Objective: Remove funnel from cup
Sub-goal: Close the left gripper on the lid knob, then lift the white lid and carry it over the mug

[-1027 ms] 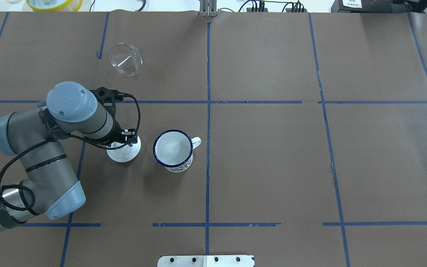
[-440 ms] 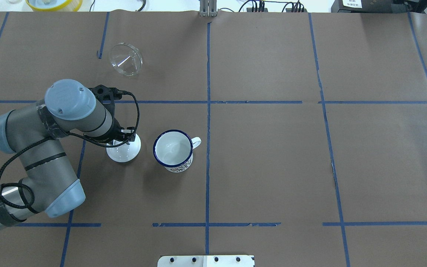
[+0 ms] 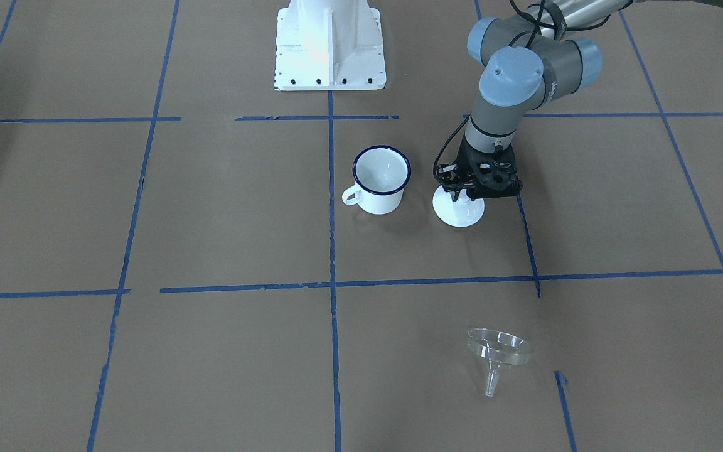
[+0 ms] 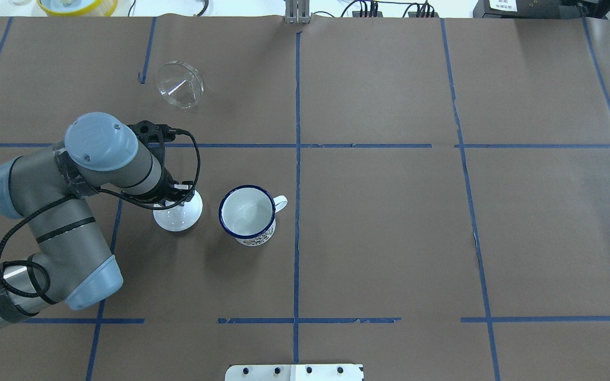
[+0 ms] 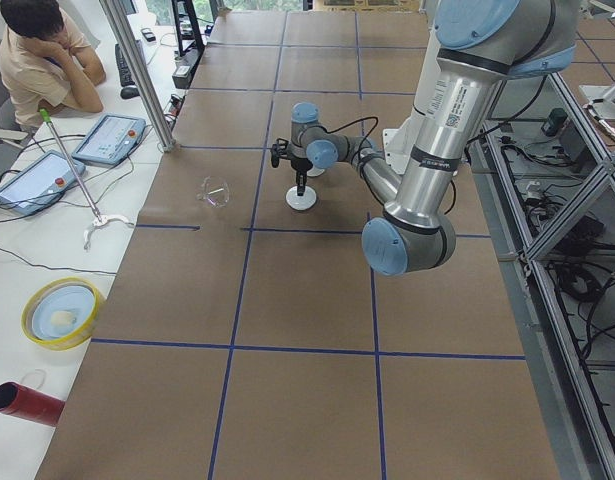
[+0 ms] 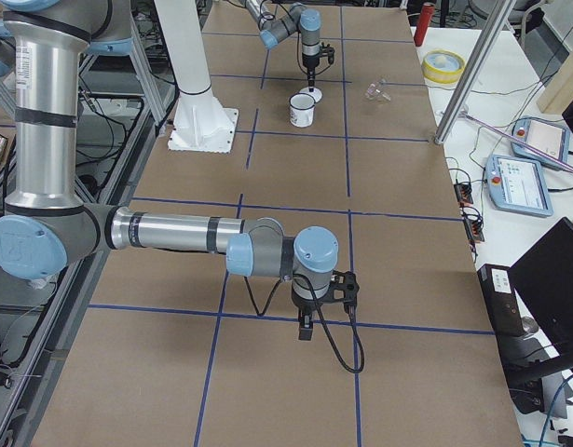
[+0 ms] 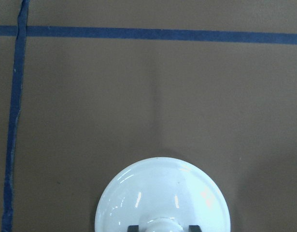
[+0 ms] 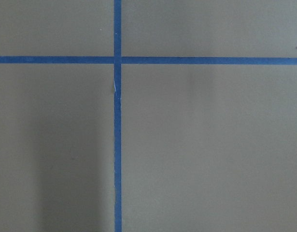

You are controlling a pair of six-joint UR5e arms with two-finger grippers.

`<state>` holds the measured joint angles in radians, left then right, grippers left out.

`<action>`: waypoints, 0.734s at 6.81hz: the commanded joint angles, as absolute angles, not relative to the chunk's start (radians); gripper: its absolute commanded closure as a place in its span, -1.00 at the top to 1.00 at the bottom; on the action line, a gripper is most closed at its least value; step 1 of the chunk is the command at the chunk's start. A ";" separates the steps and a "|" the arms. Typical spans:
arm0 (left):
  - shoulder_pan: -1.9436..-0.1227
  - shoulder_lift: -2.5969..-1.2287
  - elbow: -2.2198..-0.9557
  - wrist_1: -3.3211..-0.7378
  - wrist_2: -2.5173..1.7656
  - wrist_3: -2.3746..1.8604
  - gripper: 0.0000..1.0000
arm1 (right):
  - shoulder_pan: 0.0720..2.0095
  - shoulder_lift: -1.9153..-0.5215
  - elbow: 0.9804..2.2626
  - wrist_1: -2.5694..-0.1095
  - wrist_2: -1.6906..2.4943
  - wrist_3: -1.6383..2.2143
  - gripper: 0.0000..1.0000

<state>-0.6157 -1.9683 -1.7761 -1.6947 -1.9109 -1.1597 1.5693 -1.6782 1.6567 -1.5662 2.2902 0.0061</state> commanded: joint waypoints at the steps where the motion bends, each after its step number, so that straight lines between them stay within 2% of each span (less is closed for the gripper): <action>1: -0.644 -1.970 -1.813 -1.680 -1.913 -1.151 -1.00 | 1.569 -1.678 1.657 -1.566 2.290 0.006 1.00; 2: -0.661 -1.977 -1.886 -1.575 -1.924 -1.146 -1.00 | 1.569 -1.678 1.657 -1.566 2.290 0.006 1.00; 3: -0.684 -2.047 -1.935 -1.440 -1.928 -1.144 -1.00 | 1.569 -1.678 1.657 -1.566 2.290 0.006 1.00; 5: -0.695 -2.188 -1.962 -1.281 -1.997 -1.166 -1.00 | 1.569 -1.678 1.657 -1.566 2.290 0.006 1.00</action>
<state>-0.6895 -2.1129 -1.9457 -1.3666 -1.9474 -1.1513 1.5693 -1.6782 1.6562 -1.5662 2.2902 0.0062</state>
